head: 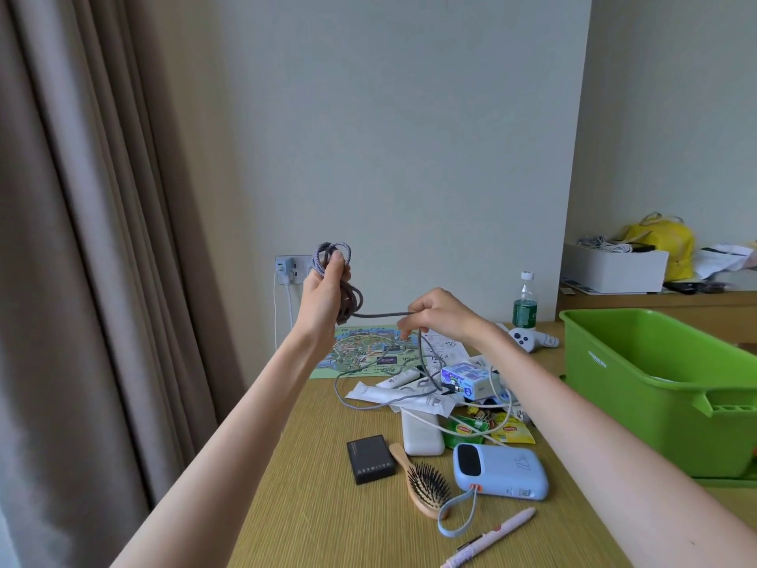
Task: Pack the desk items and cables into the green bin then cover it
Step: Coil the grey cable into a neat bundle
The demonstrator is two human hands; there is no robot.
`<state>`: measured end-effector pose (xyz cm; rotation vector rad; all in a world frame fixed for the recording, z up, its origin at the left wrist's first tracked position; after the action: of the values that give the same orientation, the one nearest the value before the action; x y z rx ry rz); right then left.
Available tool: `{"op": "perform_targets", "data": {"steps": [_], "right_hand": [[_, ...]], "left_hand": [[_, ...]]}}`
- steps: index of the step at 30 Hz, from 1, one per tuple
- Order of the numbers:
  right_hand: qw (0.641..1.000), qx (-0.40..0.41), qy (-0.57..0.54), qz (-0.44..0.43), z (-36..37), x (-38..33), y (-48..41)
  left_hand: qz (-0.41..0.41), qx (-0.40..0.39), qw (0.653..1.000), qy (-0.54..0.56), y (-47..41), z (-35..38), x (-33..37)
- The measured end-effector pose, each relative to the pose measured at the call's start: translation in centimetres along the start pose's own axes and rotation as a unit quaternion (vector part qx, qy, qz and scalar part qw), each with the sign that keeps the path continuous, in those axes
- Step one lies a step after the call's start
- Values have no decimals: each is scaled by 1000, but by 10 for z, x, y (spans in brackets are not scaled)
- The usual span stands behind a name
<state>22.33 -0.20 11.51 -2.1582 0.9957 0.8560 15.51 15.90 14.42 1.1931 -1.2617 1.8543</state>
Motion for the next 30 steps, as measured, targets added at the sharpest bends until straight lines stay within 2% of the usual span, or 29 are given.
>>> {"op": "perform_targets", "data": {"steps": [3, 10, 16, 21, 24, 26, 30], "right_hand": [[1000, 3, -28, 4, -6, 4, 0], [998, 9, -46, -29, -23, -16, 7], [998, -3, -28, -61, -29, -43, 12], [992, 22, 28, -119, -31, -66, 13], [987, 54, 33, -147, -36, -73, 13], [985, 73, -3, -158, -40, -73, 14], [977, 85, -66, -182, -45, -77, 15]], "left_hand": [[59, -7, 994, -89, -4, -1, 6], [176, -70, 947, -260, -3, 17, 9], [151, -224, 918, -291, 9, 47, -10], [124, -285, 888, -339, 19, 67, -24], [75, -298, 901, -307, 22, 71, -26], [38, -294, 915, -276, 22, 68, -24], [8, -293, 920, -261, 27, 67, -20]]}}
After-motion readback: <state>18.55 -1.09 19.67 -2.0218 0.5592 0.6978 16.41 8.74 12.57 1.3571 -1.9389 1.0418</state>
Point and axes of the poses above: each hand's wrist, its own y-axis away from the middle knuckle, its own z-axis out of the palm, x = y × z, the point moved 10 cm from there along -y, towards the middle knuckle, and after that the axes turned 1 degree about -x, right-handed, at the moved point
